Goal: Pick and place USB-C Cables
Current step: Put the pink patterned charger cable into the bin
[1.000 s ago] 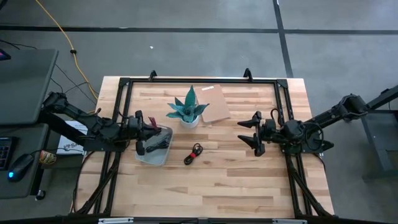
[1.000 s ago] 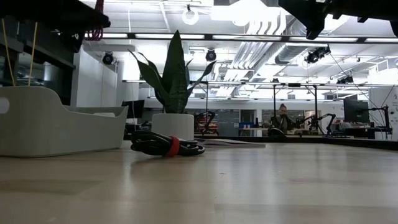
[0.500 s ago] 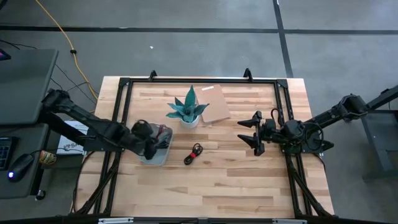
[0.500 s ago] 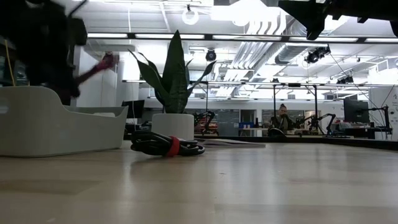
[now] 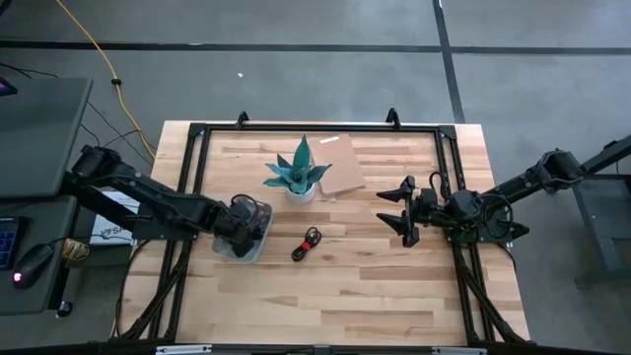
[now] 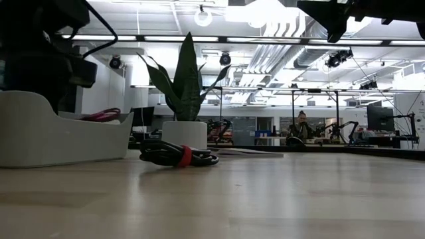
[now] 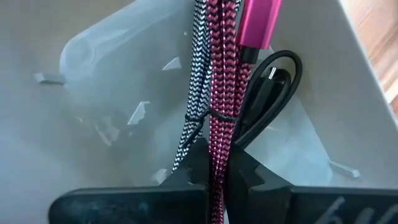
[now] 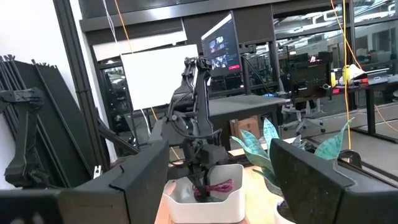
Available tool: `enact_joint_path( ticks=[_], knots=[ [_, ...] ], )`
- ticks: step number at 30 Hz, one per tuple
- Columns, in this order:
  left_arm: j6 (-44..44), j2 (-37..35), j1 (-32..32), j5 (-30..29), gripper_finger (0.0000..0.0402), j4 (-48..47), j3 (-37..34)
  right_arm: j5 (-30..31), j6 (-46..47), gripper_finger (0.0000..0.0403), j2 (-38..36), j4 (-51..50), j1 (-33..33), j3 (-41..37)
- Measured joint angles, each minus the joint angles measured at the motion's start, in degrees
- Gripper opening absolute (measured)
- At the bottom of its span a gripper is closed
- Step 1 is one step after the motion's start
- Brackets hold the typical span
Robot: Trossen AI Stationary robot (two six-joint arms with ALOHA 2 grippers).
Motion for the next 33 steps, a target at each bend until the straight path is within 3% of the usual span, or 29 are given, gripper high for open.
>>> enact_joint_path(
  ticks=[18, 33],
  knots=[
    [5.07, 1.23, 0.0, -1.26, 0.0027, 2.35, -0.12, 0.0, 0.09, 0.0271, 0.02, -0.37, 0.0, 0.0],
    [11.4, 1.25, -0.02, -4.82, 0.0025, 4.91, -0.16, 0.0, 0.07, 0.0271, 0.02, -0.39, 0.0, 0.0]
  ],
)
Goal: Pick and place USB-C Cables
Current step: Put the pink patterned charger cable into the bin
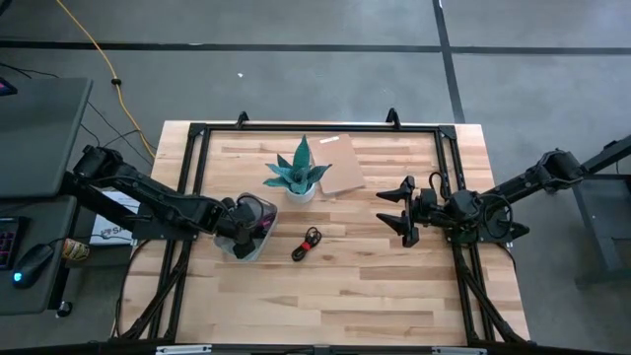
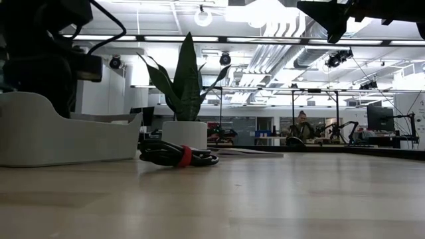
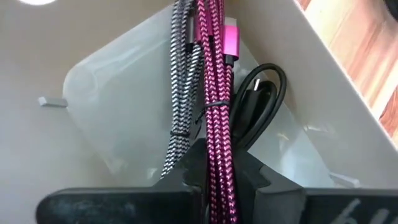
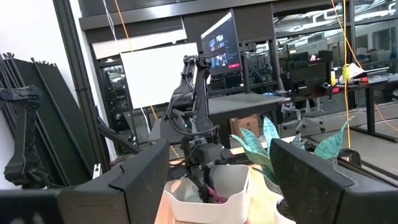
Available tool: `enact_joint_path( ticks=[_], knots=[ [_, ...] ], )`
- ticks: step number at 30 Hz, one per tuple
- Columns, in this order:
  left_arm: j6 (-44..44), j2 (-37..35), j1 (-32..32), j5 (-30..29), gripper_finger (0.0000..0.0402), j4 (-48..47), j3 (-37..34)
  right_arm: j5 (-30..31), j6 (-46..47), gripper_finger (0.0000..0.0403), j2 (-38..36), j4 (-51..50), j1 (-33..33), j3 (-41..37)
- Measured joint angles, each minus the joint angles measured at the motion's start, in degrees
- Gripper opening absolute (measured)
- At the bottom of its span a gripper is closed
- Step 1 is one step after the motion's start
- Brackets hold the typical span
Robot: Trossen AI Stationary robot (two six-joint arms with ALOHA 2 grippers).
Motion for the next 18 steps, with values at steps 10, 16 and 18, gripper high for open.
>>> enact_joint_path(
  ticks=[10, 16, 18],
  knots=[
    [-1.55, 0.0, 0.0, 0.21, 0.0052, -0.15, -0.02, 0.0, -0.02, 0.0271, 0.0, 0.02, 0.0, 0.0],
    [-2.11, 0.0, 0.02, -1.51, 0.0104, -0.16, -0.02, 0.0, -0.02, 0.0271, 0.0, 0.01, 0.0, 0.0],
    [-2.12, 0.0, 0.02, -1.54, 0.012, -0.15, -0.02, 0.0, -0.02, 0.0271, 0.0, 0.02, 0.0, 0.0]
  ],
)
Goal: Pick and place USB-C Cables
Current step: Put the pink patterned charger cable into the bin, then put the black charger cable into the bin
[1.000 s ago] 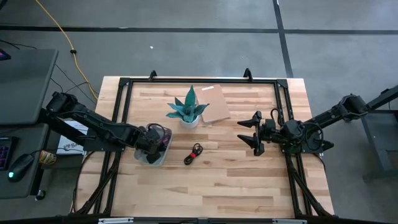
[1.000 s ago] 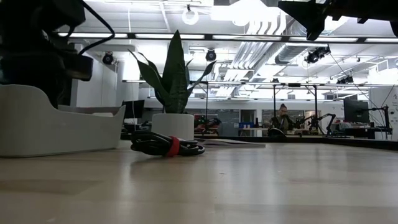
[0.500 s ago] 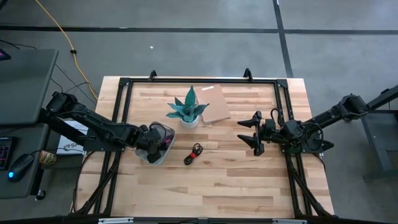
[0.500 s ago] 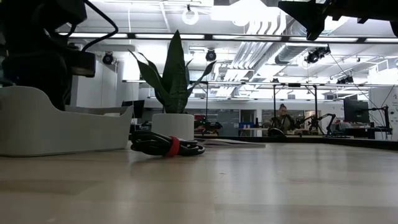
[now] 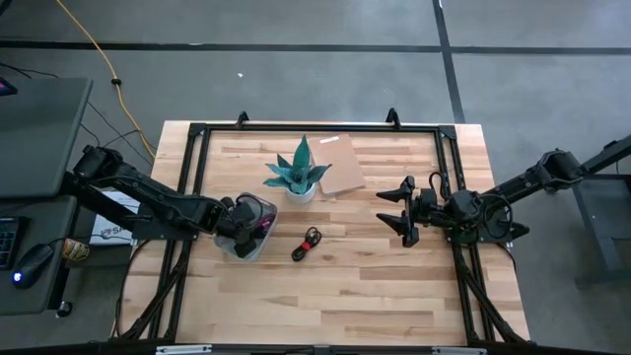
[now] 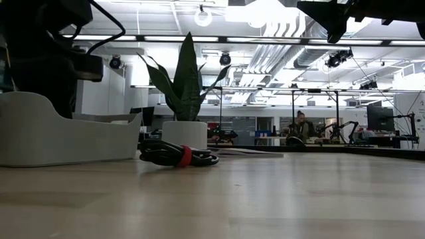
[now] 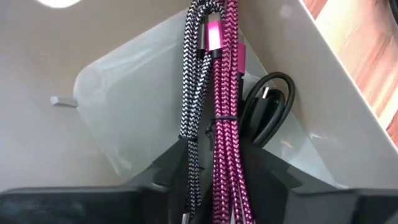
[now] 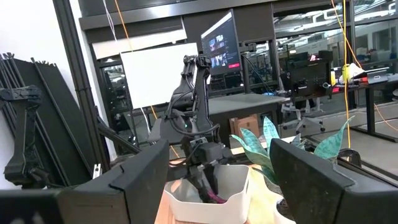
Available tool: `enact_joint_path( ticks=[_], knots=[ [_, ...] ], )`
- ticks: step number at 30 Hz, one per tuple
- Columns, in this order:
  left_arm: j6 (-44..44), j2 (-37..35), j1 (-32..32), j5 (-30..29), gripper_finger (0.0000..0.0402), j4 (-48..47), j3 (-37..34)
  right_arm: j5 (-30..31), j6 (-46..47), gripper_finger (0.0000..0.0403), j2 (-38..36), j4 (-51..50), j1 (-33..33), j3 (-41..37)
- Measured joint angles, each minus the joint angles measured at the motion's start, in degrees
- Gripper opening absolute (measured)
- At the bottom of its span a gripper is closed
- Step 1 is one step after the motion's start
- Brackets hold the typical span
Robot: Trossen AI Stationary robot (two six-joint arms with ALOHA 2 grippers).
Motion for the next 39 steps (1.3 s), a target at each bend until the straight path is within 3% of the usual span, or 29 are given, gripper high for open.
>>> enact_joint_path(
  ticks=[8, 15, 22, 28, 33, 39],
  knots=[
    [-0.03, 0.0, 0.0, -0.13, 0.017, 0.03, 0.0, 0.0, -0.17, 0.0271, 0.0, -0.02, 0.0, 0.0],
    [1.82, -0.02, 0.01, -0.15, 0.0176, 0.85, 0.0, 0.0, -0.17, 0.0271, 0.0, -0.02, 0.0, 0.0],
    [9.89, -2.06, 2.66, -0.15, 0.0176, 9.35, 0.43, 0.0, -0.18, 0.0271, 0.0, -0.01, 0.0, 0.0],
    [18.48, -6.22, 4.94, -2.36, 0.0177, 11.75, 6.03, 0.0, -0.91, 0.0271, 0.0, -0.4, 0.0, 0.01],
    [29.6, -12.33, 3.9, -7.66, 0.0177, 28.08, 7.01, -0.02, -1.03, 0.0271, 0.0, -0.42, 0.0, 0.02],
    [42.32, -17.06, -0.19, -7.91, 0.0177, 53.19, 1.31, -0.02, -1.04, 0.0271, 0.0, -0.61, 0.0, 0.02]
  ],
)
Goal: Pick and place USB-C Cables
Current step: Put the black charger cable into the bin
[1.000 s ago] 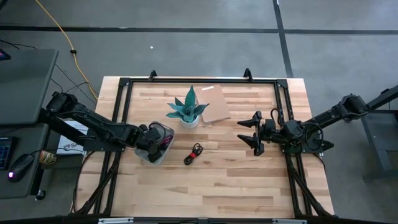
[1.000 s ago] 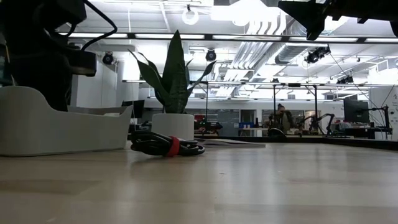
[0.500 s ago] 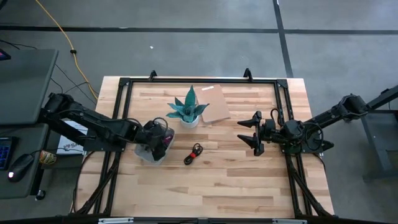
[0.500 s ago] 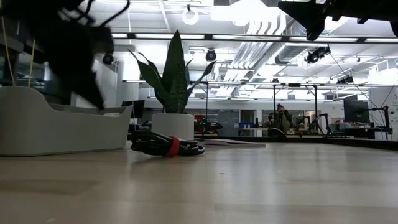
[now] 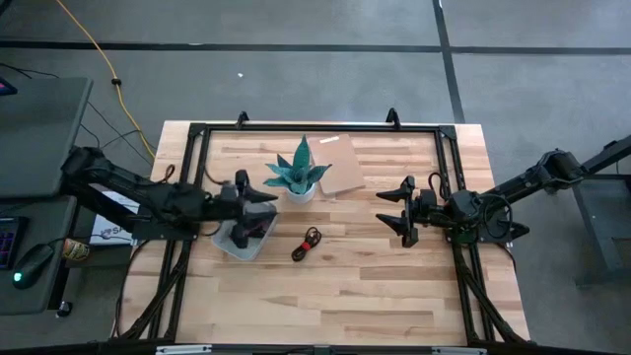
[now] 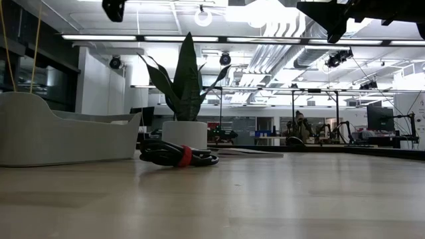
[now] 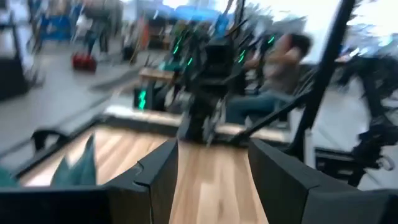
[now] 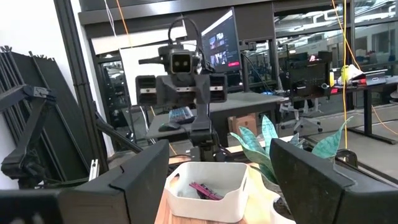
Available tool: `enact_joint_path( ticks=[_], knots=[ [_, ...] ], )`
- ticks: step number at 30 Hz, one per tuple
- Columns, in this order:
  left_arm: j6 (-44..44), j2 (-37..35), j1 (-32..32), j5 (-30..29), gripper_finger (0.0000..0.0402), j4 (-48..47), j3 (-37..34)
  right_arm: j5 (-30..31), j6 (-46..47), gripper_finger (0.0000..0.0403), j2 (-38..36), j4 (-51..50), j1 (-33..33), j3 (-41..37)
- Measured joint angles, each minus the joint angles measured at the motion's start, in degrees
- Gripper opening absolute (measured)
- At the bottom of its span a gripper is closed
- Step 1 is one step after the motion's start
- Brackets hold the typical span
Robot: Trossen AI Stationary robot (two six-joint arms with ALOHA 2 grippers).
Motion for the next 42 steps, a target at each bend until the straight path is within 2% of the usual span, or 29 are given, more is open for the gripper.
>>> enact_joint_path(
  ticks=[5, 8, 24, 28, 33, 42],
  knots=[
    [3.74, -1.06, -2.4, 0.02, 0.0177, 13.81, -8.53, 0.0, -0.01, 0.0271, 0.0, 0.09, 0.0, 0.0],
    [3.46, -1.51, -2.68, 0.02, 0.0177, 18.08, -12.3, 0.0, -0.01, 0.0271, 0.0, 0.17, 0.0, 0.0],
    [3.12, -2.9, -2.72, 0.5, 0.0177, 15.82, -13.51, 0.77, 0.5, 0.0271, 0.0, -0.23, 0.0, 0.0],
    [2.75, -2.9, -2.72, 0.64, 0.0177, 15.86, -13.51, -2.17, 1.96, 0.0271, 1.37, -0.18, 0.0, 0.0],
    [2.7, -2.9, -2.72, 0.67, 0.0177, 16.24, -13.51, -4.11, 1.63, 0.0271, 7.24, -1.81, 0.0, 2.7],
    [2.7, -2.88, -2.72, 0.67, 0.0177, 16.24, -13.51, -5.8, 0.04, 0.0271, 25.62, -21.86, 0.0, 22.1]
  ],
)
